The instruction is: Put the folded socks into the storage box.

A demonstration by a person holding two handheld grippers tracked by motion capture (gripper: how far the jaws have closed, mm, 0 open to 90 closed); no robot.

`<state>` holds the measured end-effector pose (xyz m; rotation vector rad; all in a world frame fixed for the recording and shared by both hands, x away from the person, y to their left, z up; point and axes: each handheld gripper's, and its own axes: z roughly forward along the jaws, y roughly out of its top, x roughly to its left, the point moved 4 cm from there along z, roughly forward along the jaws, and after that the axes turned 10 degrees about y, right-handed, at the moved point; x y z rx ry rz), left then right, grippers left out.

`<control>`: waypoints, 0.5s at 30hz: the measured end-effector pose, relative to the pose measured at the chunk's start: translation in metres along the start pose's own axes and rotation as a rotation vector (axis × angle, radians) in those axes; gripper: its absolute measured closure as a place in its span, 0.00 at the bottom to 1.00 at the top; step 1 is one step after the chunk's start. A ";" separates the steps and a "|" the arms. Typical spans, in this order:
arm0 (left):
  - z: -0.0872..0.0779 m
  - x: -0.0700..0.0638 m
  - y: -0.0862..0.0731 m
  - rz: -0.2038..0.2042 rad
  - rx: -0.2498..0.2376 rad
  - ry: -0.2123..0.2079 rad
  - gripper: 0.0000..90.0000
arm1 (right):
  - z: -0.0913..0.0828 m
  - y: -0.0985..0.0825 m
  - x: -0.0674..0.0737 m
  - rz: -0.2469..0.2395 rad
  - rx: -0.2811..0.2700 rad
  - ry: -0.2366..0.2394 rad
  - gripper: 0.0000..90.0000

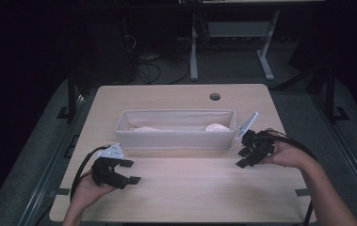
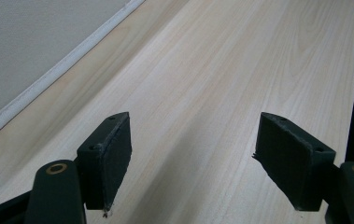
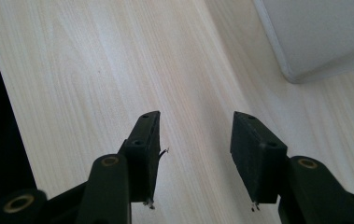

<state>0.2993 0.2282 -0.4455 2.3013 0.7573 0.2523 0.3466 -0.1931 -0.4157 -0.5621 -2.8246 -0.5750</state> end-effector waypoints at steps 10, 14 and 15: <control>0.000 0.000 0.000 0.002 0.002 0.001 0.29 | 0.007 -0.009 0.001 0.014 -0.020 0.022 0.58; 0.000 0.000 0.000 0.001 0.002 0.001 0.29 | 0.010 -0.013 0.002 0.018 -0.023 0.029 0.57; 0.000 0.000 0.000 0.001 0.002 0.002 0.29 | 0.011 -0.014 0.002 0.017 -0.025 0.028 0.57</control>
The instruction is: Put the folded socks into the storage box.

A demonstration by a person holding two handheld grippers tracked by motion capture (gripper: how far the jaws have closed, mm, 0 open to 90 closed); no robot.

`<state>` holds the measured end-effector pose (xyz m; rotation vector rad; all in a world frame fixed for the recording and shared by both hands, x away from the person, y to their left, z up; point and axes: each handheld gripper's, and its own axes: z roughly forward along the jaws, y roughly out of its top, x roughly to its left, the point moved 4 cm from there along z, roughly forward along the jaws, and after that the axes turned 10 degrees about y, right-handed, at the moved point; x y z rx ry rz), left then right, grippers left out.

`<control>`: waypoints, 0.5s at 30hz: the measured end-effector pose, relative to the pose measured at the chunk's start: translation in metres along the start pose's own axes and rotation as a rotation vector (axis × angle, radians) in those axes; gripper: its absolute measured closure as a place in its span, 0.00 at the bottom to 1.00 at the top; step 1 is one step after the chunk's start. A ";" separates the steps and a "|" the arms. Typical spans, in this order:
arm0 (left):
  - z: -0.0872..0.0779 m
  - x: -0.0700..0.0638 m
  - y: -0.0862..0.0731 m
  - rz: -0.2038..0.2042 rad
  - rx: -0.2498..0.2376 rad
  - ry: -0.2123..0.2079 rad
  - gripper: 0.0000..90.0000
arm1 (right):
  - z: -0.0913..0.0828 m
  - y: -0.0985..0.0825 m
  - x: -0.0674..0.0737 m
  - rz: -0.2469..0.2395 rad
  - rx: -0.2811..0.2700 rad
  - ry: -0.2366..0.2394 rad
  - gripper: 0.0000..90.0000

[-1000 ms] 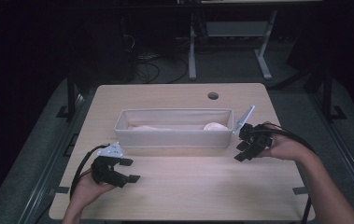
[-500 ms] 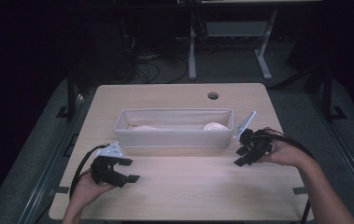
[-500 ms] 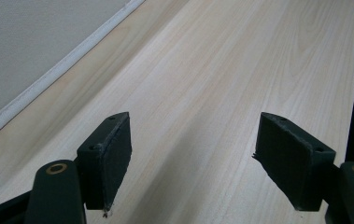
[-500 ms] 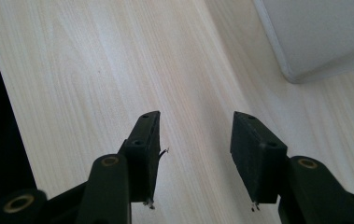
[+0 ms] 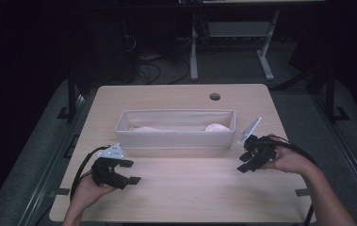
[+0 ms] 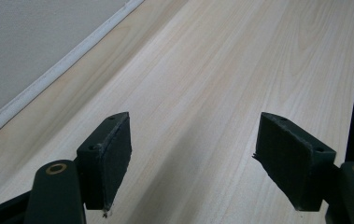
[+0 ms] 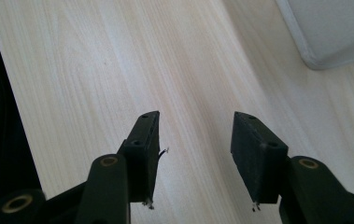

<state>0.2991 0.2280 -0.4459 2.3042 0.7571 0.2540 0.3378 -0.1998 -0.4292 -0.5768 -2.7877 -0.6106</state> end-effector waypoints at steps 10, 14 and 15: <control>0.000 0.000 -0.001 -0.004 0.005 0.001 0.28 | 0.006 -0.011 0.001 0.012 -0.020 0.010 0.57; 0.000 0.001 -0.002 -0.005 0.009 0.004 0.28 | 0.008 -0.015 0.002 0.018 -0.025 0.012 0.57; 0.000 0.002 -0.002 -0.006 0.008 0.004 0.28 | 0.009 -0.016 0.002 0.019 -0.027 0.013 0.57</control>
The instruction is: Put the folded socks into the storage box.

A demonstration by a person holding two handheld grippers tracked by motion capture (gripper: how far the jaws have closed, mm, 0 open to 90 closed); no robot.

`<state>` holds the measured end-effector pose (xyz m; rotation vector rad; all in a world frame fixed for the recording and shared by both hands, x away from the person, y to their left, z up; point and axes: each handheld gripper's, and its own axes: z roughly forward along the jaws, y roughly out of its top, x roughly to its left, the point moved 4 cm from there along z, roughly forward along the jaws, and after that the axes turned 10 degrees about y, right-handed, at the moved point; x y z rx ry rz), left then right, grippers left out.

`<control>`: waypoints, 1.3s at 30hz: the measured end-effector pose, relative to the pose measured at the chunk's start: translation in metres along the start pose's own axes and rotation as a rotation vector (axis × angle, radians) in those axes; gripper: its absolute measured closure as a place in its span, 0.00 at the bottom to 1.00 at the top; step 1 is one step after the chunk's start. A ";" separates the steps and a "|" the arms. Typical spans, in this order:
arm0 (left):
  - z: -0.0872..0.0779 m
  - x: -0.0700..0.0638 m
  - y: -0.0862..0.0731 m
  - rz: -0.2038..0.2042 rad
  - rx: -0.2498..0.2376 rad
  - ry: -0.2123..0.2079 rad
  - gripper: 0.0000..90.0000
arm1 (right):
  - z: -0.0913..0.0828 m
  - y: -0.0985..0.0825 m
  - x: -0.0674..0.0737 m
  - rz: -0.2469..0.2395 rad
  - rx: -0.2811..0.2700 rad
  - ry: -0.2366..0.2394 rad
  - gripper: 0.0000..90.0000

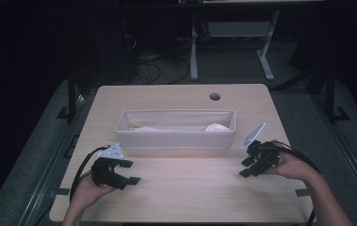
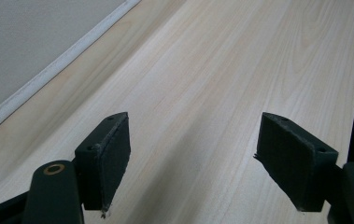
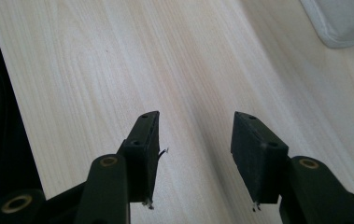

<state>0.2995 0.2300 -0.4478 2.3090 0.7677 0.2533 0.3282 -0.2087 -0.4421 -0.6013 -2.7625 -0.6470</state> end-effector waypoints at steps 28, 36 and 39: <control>0.000 0.001 -0.001 -0.008 -0.002 0.010 0.27 | 0.010 -0.028 0.006 0.032 -0.070 0.024 0.57; -0.001 0.002 -0.001 -0.005 -0.002 0.011 0.27 | 0.011 -0.034 0.009 0.039 -0.081 0.027 0.57; -0.001 0.002 -0.002 -0.005 -0.002 0.012 0.27 | 0.012 -0.036 0.011 0.040 -0.085 0.026 0.57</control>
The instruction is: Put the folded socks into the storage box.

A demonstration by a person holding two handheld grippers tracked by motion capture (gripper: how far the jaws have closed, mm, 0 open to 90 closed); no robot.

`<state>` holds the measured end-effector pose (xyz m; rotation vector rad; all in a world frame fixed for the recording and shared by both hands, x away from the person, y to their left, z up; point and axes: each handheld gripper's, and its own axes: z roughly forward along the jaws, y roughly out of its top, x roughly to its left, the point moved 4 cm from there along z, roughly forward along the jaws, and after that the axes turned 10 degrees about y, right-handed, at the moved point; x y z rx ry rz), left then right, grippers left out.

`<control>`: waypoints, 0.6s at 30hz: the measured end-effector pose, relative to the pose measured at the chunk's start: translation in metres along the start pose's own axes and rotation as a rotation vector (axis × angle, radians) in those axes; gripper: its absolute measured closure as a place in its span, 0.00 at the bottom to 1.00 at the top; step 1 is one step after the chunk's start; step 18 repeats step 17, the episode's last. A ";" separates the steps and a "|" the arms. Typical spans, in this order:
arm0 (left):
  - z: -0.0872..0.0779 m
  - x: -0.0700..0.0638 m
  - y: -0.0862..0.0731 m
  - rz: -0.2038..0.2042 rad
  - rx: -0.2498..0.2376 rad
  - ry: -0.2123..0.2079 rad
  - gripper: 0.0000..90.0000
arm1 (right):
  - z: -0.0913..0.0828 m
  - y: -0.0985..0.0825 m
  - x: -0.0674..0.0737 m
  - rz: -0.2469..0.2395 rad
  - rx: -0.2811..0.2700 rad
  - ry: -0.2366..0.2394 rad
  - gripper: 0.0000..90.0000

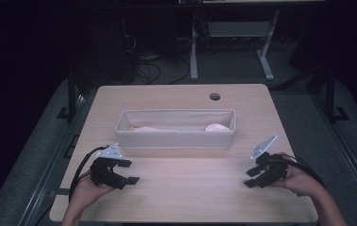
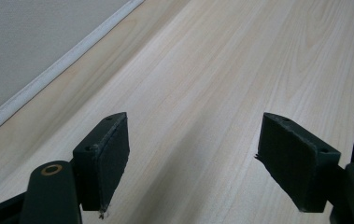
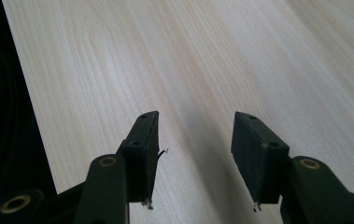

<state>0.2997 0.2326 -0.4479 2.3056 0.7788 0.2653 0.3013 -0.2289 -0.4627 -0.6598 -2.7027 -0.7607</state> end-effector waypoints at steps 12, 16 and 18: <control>-0.001 0.000 0.000 0.004 0.001 0.000 0.27 | -0.001 -0.007 0.007 -0.002 -0.021 0.004 0.56; -0.001 0.000 0.000 0.003 0.002 0.001 0.27 | 0.000 -0.010 0.009 -0.006 -0.026 0.003 0.56; -0.001 0.000 0.000 0.003 0.002 0.002 0.27 | 0.000 -0.010 0.009 -0.007 -0.026 0.003 0.56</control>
